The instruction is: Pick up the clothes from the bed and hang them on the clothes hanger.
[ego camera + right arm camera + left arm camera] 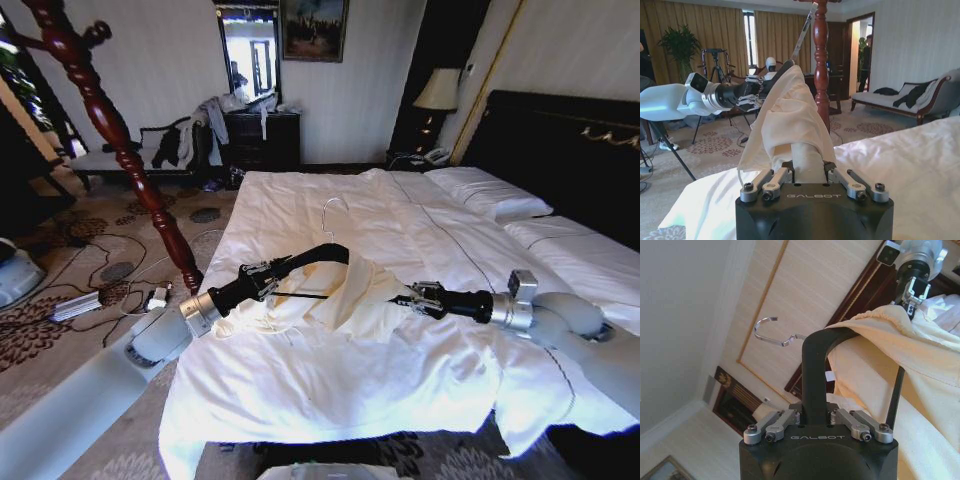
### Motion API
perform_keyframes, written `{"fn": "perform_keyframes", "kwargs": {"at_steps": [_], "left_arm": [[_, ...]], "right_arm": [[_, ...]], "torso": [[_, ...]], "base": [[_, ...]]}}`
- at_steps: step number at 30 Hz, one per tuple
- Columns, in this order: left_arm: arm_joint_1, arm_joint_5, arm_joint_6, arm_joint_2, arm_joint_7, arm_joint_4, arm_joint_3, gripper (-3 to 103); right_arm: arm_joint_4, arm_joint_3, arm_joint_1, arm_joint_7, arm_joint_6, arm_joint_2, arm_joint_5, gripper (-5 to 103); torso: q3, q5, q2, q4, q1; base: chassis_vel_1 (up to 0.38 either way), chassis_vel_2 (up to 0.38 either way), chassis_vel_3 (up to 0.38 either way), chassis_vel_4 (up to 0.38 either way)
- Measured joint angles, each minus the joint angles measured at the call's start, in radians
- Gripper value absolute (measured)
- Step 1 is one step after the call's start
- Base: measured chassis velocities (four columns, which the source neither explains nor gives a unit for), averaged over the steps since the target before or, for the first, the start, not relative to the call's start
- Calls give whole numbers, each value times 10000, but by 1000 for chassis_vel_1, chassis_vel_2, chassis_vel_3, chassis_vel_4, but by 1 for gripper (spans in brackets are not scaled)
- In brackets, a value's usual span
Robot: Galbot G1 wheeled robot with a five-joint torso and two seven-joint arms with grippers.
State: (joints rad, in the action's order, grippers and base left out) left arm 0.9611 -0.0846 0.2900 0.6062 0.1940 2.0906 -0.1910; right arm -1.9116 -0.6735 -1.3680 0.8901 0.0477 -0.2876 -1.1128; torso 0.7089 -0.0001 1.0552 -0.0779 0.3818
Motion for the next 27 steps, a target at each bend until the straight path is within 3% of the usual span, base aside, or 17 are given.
{"fn": "perform_keyframes", "kwargs": {"at_steps": [4,6,9,18,22,27], "left_arm": [[86,20,-12,14,-457,8,-13,16],[97,16,-68,13,-582,-9,-55,20],[168,7,-93,13,-760,-10,-76,36],[199,-212,-138,40,-890,34,-195,64],[319,-1023,-319,125,-933,201,-477,85],[459,-1849,-563,384,-1466,20,-775,96]], "right_arm": [[34,-44,-49,-1,-123,-133,115,24],[73,-42,-62,-17,-125,-158,149,24],[114,-34,-88,-192,-176,-260,264,24],[244,5,-125,-330,-392,-434,580,23],[325,6,-177,-315,-550,-561,735,23],[366,15,-197,-261,-656,-697,893,23]], "torso": [[0,-1,0,0,0],[0,0,0,0,0],[0,1,0,-1,0],[0,0,0,-1,0],[-1,1,0,-1,0],[-1,0,0,0,-1]], "base": [[0,0,0,0],[0,0,0,0],[0,0,0,0],[0,0,0,0],[0,0,0,0],[0,0,0,0]]}}
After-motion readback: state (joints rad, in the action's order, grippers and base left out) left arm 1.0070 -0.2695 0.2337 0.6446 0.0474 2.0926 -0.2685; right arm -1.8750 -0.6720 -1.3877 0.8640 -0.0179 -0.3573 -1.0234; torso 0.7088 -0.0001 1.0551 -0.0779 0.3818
